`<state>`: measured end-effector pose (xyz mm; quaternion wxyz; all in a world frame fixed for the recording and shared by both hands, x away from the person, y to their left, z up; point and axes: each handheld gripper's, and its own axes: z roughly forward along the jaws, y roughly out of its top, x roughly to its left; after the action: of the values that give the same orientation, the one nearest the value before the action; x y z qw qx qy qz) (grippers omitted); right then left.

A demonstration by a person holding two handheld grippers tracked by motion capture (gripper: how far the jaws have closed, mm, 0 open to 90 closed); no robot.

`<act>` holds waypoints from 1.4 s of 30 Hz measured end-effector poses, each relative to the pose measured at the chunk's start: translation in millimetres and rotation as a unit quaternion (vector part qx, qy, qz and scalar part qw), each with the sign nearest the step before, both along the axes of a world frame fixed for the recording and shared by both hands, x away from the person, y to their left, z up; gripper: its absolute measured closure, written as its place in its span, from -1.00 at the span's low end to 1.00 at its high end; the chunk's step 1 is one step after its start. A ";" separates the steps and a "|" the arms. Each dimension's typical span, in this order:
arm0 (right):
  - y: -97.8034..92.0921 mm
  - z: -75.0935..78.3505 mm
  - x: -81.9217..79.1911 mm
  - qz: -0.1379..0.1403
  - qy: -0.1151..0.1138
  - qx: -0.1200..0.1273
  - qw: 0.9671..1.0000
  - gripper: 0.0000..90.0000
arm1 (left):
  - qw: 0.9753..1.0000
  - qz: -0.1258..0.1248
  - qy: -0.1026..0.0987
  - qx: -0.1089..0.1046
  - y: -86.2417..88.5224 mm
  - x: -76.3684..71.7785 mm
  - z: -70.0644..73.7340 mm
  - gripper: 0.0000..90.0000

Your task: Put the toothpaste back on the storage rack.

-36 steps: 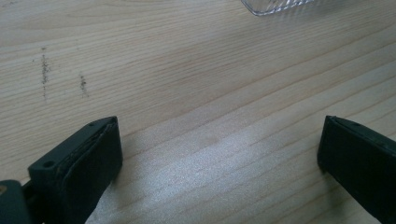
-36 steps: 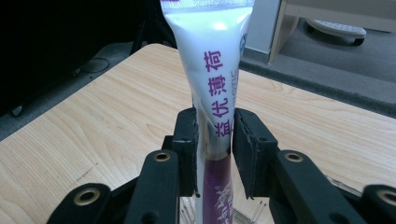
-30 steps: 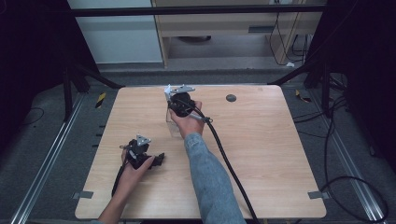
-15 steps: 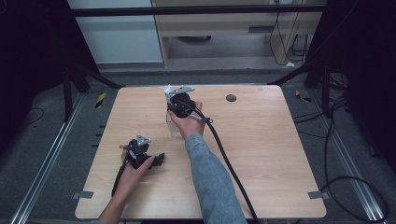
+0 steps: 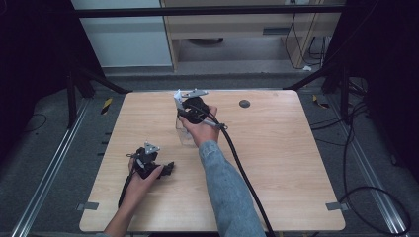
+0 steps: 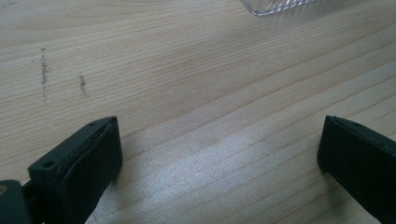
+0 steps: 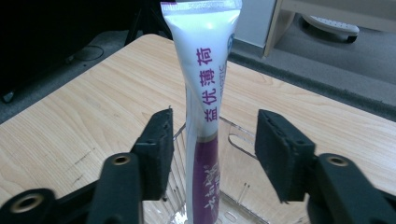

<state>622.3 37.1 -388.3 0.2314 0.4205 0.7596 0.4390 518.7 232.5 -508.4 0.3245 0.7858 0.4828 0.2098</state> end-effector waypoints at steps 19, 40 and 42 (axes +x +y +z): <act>-6.8 8.8 -7.2 0.019 0.011 -0.007 1.000 -0.54 | 1.000 0.000 0.000 0.001 0.0 0.1 0.0 -1.00; -37.9 15.4 -18.1 0.042 0.014 -0.020 0.999 -0.71 | 1.000 0.002 -0.001 0.000 -1.4 -1.2 0.0 -1.00; -41.6 18.0 -19.3 0.045 0.013 -0.017 0.999 -0.71 | 1.000 0.001 0.000 0.000 -1.8 -1.6 -0.1 -1.00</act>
<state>603.0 -4.5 -370.3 0.2088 0.3873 0.7881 0.4304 517.1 230.7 -508.5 0.3243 0.7855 0.4832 0.2105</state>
